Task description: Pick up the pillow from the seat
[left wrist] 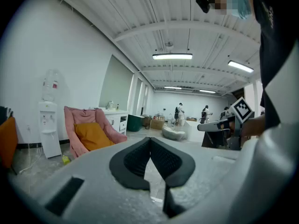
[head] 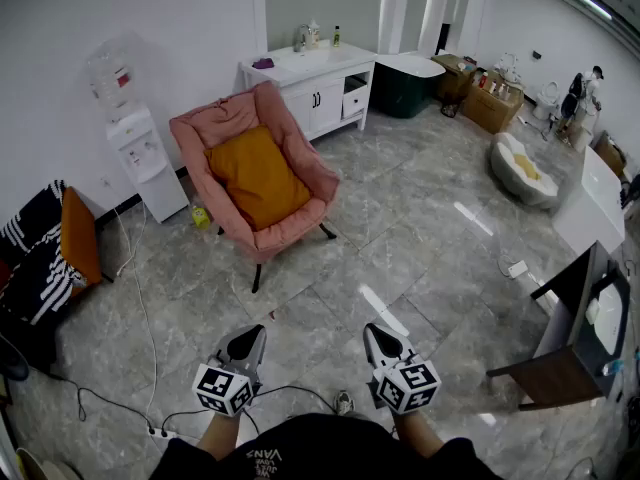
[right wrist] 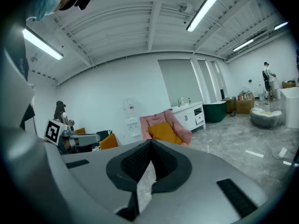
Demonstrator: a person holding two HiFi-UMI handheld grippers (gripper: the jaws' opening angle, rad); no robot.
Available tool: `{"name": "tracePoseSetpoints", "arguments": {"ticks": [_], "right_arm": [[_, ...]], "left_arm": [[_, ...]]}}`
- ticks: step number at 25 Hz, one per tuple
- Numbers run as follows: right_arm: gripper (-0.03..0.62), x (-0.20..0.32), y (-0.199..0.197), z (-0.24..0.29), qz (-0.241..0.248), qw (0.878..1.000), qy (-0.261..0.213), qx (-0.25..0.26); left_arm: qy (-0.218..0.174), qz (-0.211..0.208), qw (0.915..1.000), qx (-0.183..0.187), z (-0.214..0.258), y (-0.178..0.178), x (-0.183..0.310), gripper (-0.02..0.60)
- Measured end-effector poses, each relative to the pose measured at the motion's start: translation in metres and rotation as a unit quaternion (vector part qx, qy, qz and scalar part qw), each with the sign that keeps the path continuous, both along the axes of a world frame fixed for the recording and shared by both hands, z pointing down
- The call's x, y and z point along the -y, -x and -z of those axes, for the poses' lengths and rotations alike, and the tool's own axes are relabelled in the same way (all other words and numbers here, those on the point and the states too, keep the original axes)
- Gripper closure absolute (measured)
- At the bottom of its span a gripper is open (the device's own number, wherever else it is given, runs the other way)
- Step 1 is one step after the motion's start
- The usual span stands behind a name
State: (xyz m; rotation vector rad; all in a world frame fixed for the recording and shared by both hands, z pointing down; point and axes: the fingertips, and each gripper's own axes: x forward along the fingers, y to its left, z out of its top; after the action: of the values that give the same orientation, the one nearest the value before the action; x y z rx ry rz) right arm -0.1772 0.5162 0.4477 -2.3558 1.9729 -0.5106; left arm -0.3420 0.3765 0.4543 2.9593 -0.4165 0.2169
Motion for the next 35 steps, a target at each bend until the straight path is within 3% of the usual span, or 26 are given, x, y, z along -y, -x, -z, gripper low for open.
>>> {"name": "tracePoseSetpoints", "arguments": {"ticks": [8,10,13,17,21,28,35], "right_arm": [[0.591,-0.001,-0.041,-0.001,0.023,0.999,-0.026,0.018],[0.489,-0.001,-0.054,-0.001,0.029,0.999,-0.030,0.026],[0.480,-0.006,-0.078,-0.005,0.036,0.998,-0.030,0.031],[0.473,-0.009,-0.107,-0.010,0.051,0.998,-0.029,0.037],[0.410,-0.001,-0.127,-0.014,0.057,0.997,-0.025,0.040],[0.392,0.034,-0.147,-0.020,0.052,0.997,-0.022,0.052],[0.388,0.092,-0.173,-0.008,0.030,0.998,-0.017,0.044]], "left_arm": [[0.004,-0.023,0.9997,-0.005,-0.002,-0.055,-0.019,0.558],[0.005,-0.022,0.9997,-0.004,-0.002,-0.069,-0.022,0.558],[0.006,-0.011,0.9999,-0.005,-0.004,-0.092,-0.030,0.553],[0.016,0.004,0.9998,-0.012,-0.008,-0.120,-0.039,0.466],[0.027,0.024,0.9993,-0.004,-0.014,-0.131,-0.039,0.402],[0.041,0.046,0.9981,0.002,-0.021,-0.134,0.009,0.371],[0.041,0.009,0.9988,-0.023,-0.013,-0.178,0.076,0.371]]}}
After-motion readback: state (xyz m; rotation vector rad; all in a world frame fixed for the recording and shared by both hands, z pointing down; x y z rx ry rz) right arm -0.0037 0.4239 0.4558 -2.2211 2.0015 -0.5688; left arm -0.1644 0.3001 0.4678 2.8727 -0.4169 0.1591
